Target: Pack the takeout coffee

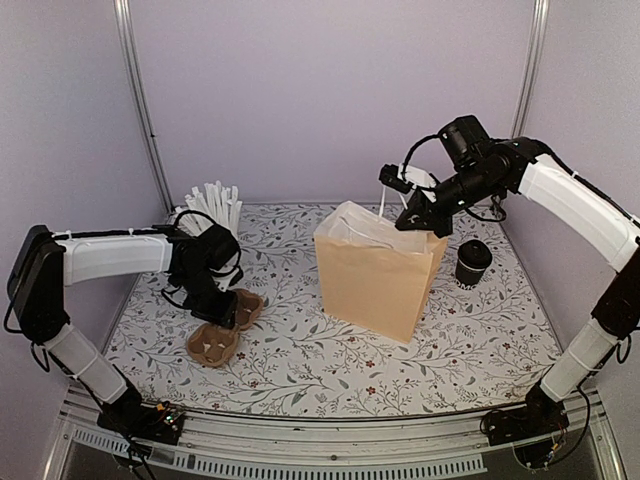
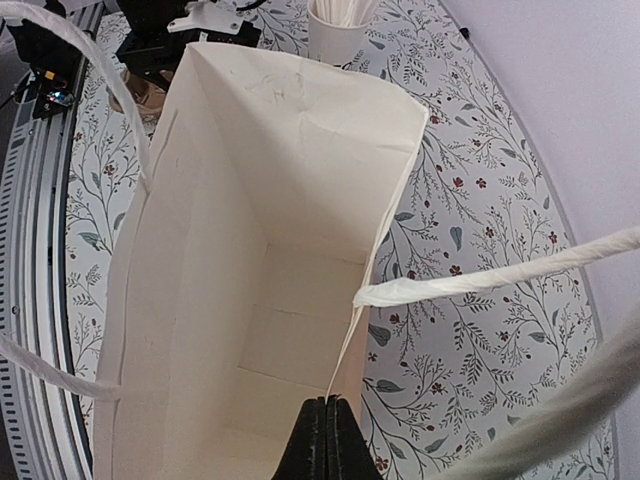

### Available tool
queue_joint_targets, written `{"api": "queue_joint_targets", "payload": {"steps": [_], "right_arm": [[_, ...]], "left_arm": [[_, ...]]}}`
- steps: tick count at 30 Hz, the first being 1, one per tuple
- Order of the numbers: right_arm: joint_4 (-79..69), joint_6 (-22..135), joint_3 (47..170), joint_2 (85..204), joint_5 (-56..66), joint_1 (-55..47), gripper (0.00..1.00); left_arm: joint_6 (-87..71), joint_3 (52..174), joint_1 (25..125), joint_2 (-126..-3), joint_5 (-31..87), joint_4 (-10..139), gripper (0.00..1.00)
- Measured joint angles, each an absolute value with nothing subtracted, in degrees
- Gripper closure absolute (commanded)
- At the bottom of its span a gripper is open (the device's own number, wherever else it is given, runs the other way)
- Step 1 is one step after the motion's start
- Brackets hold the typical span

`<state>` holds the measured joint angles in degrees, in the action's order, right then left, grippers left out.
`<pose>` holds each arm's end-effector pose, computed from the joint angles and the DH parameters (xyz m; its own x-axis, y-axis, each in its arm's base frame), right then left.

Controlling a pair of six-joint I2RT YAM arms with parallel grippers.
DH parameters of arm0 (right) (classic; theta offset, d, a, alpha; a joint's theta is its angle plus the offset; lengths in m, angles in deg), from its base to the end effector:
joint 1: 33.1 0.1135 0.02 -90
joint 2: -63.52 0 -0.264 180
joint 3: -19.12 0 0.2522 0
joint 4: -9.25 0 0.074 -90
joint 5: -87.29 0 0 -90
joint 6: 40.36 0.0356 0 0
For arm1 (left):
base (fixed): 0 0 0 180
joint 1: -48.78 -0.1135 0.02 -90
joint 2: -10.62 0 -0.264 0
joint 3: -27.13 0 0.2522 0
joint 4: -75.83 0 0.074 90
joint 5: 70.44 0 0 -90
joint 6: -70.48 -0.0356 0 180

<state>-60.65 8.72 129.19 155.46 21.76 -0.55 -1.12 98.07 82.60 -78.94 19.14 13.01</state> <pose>0.2740 0.1924 0.3722 -0.0380 -0.7316 -0.6807 -0.9670 0.1987 -0.1595 0.2272 -0.1519 0.1886 -0.9549 0.2598 -0.1435 0.2679 0.9626 -0.0401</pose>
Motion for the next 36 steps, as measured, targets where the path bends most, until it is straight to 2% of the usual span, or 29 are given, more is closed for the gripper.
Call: {"api": "queue_joint_targets", "payload": {"steps": [9, 30, 36], "right_arm": [[-60.69, 8.72, 129.19, 155.50, 21.78, -0.55, 1.00], [-60.72, 8.72, 129.19, 155.52, 21.76, -0.55, 1.00], [-60.74, 8.72, 129.19, 155.52, 21.76, -0.55, 1.00]], "left_arm": [[0.56, 98.05, 82.60, -78.96, 20.34, 12.22, 0.61], [2.11, 101.48, 84.16, -83.71, 18.18, 12.74, 0.60], [1.98, 101.92, 84.62, -85.59, 17.80, 13.29, 0.65]]}}
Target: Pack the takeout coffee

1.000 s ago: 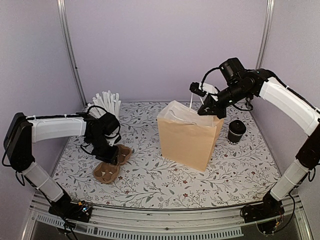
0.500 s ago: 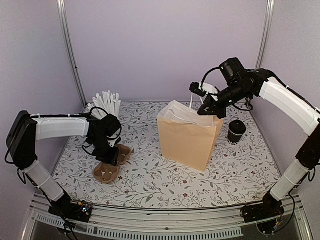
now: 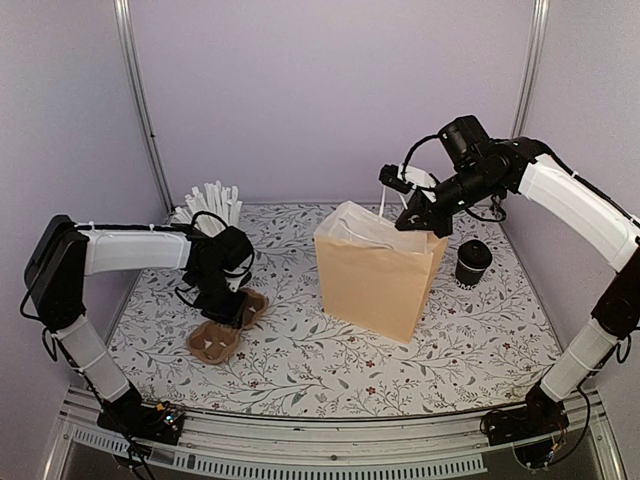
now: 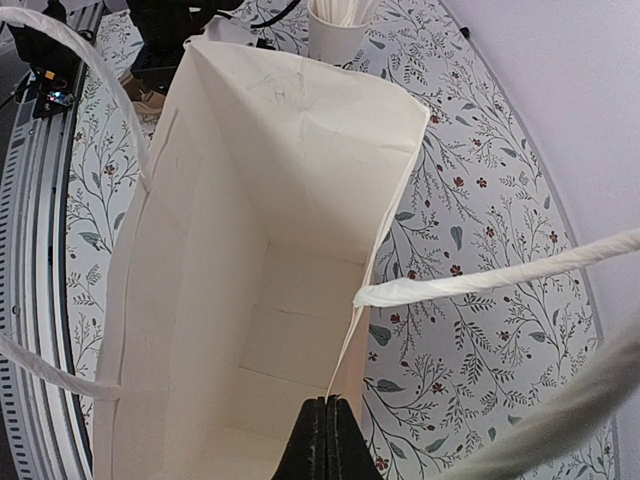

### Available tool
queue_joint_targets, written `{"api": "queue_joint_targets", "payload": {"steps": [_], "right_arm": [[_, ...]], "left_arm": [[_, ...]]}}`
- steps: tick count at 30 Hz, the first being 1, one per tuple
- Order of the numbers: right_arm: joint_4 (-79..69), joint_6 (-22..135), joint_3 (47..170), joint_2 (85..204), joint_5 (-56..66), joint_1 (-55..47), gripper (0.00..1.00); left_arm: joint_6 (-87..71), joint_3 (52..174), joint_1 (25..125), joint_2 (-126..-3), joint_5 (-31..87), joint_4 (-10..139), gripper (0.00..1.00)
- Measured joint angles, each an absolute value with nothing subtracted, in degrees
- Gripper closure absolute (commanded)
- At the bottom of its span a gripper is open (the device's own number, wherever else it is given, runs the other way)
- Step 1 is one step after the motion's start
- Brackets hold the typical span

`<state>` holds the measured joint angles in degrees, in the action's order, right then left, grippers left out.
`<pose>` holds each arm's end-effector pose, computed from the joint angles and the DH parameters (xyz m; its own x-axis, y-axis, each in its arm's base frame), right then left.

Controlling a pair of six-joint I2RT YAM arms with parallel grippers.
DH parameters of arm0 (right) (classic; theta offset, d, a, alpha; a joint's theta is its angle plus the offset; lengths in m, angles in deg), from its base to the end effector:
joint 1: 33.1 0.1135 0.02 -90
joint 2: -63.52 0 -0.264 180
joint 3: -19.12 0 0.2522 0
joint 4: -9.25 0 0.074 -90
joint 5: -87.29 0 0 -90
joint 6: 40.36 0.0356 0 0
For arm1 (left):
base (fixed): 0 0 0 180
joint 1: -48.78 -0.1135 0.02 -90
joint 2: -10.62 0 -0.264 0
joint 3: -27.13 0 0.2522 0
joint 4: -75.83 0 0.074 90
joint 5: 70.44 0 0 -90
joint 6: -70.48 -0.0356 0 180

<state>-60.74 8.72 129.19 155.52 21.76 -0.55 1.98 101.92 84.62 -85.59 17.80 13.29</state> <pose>0.2741 0.1925 0.3718 -0.0395 -0.7325 -0.6796 -0.9674 0.1985 -0.1576 0.2397 -0.1718 0.1749 -0.9636 0.2441 -0.1091 0.2466 0.9691 -0.0101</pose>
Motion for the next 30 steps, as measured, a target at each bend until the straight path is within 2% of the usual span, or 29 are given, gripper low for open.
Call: {"api": "queue_joint_targets", "payload": {"steps": [13, 30], "right_arm": [[-60.74, 8.72, 129.19, 155.52, 21.76, -0.55, 1.00], [-64.82, 6.68, 131.27, 156.40, 27.77, -0.50, 1.00]], "left_arm": [[2.00, 104.81, 85.14, -84.41, 17.45, 11.41, 0.73], [-4.47, 126.18, 86.95, -69.76, 25.32, 12.26, 0.72]]}}
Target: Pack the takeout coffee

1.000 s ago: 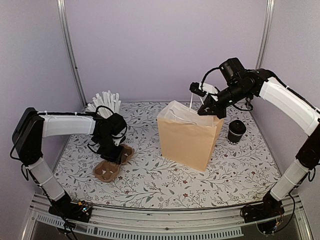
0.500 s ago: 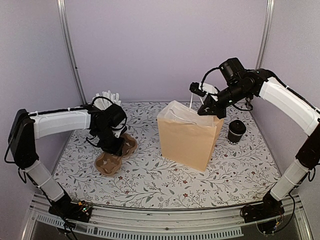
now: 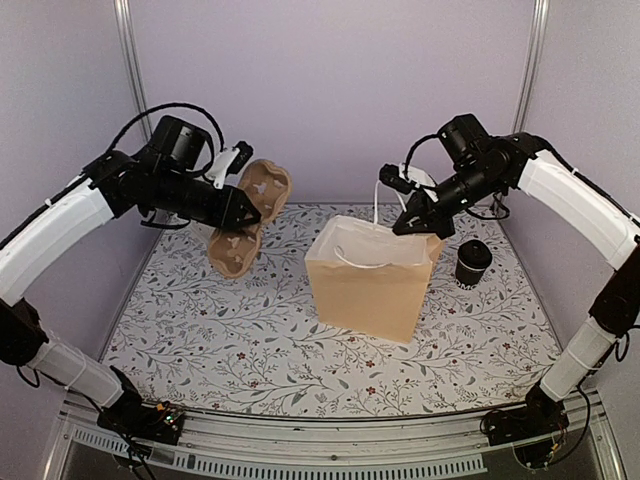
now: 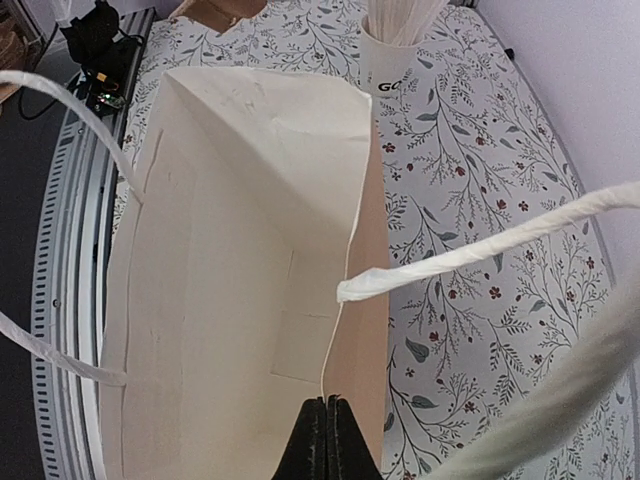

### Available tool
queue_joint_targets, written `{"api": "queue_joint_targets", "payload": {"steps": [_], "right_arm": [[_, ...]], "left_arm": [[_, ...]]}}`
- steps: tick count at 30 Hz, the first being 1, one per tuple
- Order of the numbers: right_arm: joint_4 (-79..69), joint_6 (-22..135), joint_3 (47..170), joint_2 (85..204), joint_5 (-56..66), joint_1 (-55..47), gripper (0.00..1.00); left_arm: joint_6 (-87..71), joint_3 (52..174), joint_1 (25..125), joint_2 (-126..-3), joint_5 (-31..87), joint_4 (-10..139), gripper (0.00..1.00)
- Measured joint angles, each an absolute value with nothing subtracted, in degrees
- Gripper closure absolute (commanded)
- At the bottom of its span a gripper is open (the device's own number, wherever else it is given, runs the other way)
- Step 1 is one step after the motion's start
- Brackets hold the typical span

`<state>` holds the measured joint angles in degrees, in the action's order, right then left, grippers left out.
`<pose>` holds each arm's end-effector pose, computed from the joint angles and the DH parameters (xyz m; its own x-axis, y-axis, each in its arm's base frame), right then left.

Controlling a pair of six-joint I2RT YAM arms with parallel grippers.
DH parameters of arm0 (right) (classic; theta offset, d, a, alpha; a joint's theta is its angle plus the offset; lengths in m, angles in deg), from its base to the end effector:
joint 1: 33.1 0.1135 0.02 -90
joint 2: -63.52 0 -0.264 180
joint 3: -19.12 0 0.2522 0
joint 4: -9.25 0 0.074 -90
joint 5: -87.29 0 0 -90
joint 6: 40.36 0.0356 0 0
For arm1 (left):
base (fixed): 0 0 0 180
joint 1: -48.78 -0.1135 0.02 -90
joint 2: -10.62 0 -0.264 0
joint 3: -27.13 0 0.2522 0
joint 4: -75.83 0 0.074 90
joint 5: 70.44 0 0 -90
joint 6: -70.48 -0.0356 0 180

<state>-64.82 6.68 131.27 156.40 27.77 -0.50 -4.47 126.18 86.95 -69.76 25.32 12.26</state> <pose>0.2697 0.1939 0.3749 -0.0195 -0.7096 -0.7043 -0.9892 0.1160 -0.0895 0.2276 -0.1835 0.3773 -0.7101 0.2296 -0.6656 0.5037 0.8262 -0.2523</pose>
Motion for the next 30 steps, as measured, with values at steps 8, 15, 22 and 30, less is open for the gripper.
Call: {"api": "queue_joint_targets", "payload": {"steps": [8, 15, 22, 30], "right_arm": [[-68.23, 4.98, 133.02, 156.62, 33.56, 0.28, 1.00], [-69.35, 5.24, 134.37, 158.56, 35.25, 0.44, 1.00], [-69.87, 5.53, 136.10, 160.25, 35.77, 0.55, 1.00], [-70.11, 5.92, 136.45, 160.46, 37.02, 0.57, 1.00]], "left_arm": [[-9.76, 135.89, 88.83, -68.25, 35.14, 20.22, 0.71], [-10.65, 136.81, 92.29, -69.17, 47.00, 33.01, 0.70], [-10.43, 136.48, 96.79, -74.40, 54.72, 42.47, 0.70], [-11.22, 136.43, 99.13, -79.93, 58.02, 45.62, 0.72]]}}
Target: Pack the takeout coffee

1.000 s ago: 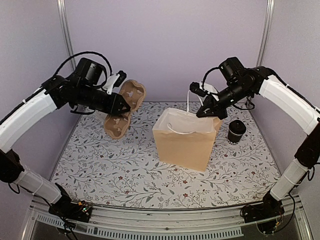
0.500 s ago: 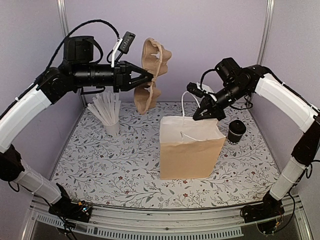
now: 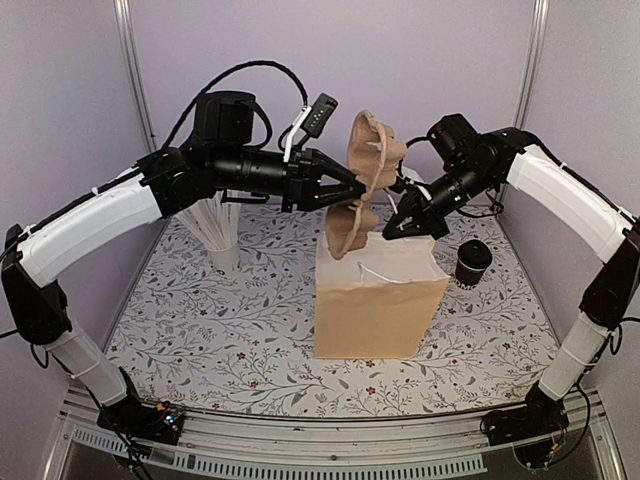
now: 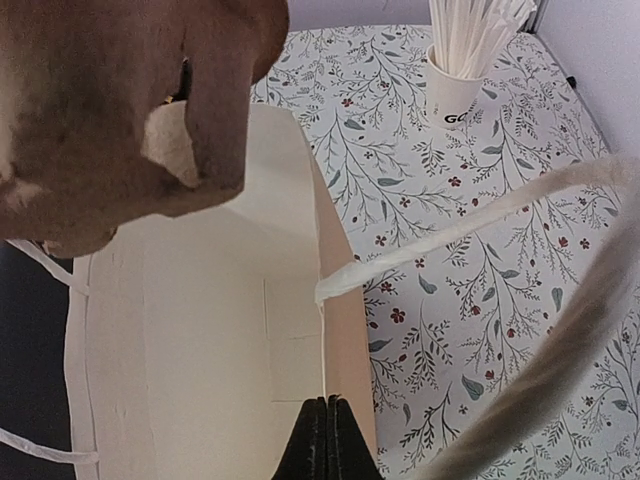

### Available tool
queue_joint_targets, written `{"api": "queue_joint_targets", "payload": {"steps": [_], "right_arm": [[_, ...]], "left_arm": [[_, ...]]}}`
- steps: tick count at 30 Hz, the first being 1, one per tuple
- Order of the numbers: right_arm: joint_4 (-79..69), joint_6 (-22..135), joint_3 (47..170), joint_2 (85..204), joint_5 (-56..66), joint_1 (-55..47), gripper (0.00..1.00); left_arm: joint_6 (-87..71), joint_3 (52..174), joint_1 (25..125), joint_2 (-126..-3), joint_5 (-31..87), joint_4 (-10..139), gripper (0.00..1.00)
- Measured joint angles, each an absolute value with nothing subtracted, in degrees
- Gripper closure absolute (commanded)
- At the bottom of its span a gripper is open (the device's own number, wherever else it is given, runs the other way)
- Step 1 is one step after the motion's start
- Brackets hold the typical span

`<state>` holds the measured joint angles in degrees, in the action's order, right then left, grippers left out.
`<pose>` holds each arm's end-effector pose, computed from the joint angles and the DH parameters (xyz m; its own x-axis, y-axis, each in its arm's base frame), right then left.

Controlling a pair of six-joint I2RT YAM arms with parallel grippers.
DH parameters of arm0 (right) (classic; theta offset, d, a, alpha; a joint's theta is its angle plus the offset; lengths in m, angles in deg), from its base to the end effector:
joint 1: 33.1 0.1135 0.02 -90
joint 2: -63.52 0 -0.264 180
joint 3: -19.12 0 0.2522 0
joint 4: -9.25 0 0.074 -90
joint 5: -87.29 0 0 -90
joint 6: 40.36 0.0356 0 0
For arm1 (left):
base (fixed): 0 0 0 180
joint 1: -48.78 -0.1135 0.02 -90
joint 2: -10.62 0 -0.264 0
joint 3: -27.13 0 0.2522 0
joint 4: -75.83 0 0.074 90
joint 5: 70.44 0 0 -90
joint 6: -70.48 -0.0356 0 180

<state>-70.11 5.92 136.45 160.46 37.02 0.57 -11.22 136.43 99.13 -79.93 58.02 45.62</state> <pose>0.2708 0.2077 0.3766 -0.0312 -0.6595 -0.7511 -0.9992 0.0022 0.0396 0.2134 -0.2922 0.4383 -0.2686 0.1470 -0.9520 0.9632 0.0521 -0.2638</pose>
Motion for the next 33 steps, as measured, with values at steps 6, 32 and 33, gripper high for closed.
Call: {"api": "queue_joint_targets", "payload": {"steps": [6, 32, 33], "right_arm": [[-70.57, 6.12, 137.52, 161.23, 38.39, 0.59, 1.00], [-70.90, 6.42, 137.61, 161.95, 38.26, 0.59, 1.00], [-70.90, 6.42, 137.61, 161.97, 38.22, 0.59, 1.00]], "left_arm": [[-12.73, 135.19, 100.59, -81.83, 58.06, 46.38, 0.71], [-23.99, 147.17, 107.83, -94.85, 40.78, 21.62, 0.74], [-23.94, 147.95, 108.20, -95.42, 40.01, 20.53, 0.75]]}}
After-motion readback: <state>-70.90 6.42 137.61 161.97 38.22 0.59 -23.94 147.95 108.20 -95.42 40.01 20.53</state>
